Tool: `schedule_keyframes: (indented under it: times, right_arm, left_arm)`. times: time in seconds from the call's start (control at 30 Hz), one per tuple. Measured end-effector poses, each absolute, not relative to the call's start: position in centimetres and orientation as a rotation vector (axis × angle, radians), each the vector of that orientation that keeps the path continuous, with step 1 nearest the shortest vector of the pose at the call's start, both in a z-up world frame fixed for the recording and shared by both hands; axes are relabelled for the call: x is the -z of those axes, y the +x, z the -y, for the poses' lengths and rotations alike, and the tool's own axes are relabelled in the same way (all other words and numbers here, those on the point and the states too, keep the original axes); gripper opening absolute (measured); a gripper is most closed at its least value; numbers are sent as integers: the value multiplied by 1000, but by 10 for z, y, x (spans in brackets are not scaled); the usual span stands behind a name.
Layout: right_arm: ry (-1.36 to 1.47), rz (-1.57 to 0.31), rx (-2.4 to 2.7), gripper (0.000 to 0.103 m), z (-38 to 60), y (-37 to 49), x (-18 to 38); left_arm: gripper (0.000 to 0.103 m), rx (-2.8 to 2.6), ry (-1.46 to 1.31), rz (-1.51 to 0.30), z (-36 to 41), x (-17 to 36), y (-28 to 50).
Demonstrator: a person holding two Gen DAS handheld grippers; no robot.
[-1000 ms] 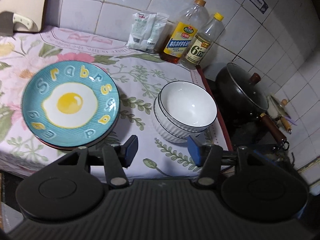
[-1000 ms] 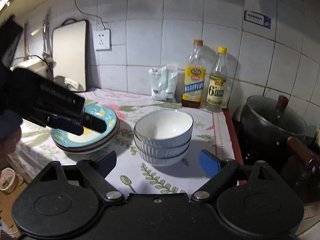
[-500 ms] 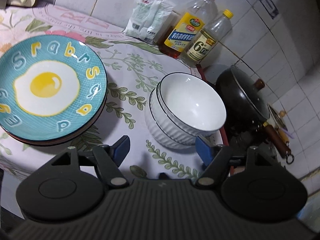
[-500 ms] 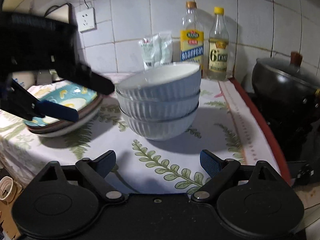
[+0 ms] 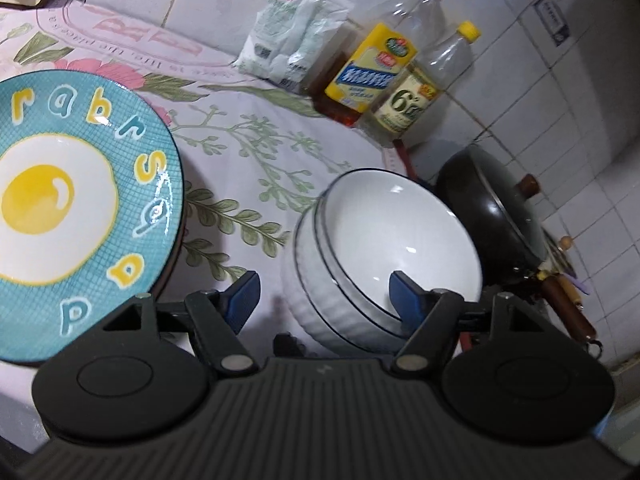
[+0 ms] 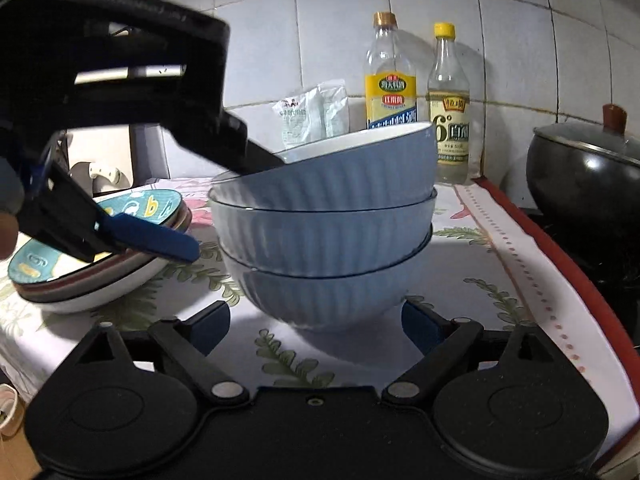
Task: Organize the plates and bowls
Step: 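Lift the bowl stack with both tools and carry it over the egg plate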
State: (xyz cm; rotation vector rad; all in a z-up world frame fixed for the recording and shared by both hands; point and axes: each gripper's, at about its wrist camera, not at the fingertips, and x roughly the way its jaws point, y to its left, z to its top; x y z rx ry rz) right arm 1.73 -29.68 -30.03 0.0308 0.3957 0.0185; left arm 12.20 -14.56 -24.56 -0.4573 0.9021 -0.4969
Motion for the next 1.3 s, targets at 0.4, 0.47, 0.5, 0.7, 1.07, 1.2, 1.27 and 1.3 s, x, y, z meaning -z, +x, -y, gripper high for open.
schedule_keyframes:
  times: [0.4, 0.47, 0.5, 0.7, 1.07, 1.2, 1.27, 1.3]
  right_arm:
    - [50, -432, -47, 102, 304, 44, 298]
    - [48, -431, -54, 102, 305, 45, 299]
    - [46, -428, -57, 102, 305, 45, 299]
    - [46, -417, -72, 102, 307, 45, 300]
    - [-12, -390, -74, 101, 303, 41, 293]
    - [-40, -385, -84, 101, 299, 35, 280]
    - [-50, -385, -97, 101, 295, 32, 272]
    - [-57, -385, -104, 101, 293, 29, 267]
  left_arm:
    - [45, 542, -392, -966, 157, 253, 146]
    - [43, 541, -352, -971, 163, 254, 149]
    - [43, 540, -341, -976, 165, 255, 150]
    - [41, 529, -321, -969, 169, 257, 148]
    - [41, 545, -319, -948, 168, 249, 142]
    - [41, 541, -362, -946, 160, 239, 136]
    - [41, 537, -373, -944, 155, 232, 132]
    - [41, 535, -375, -941, 152, 227, 130]
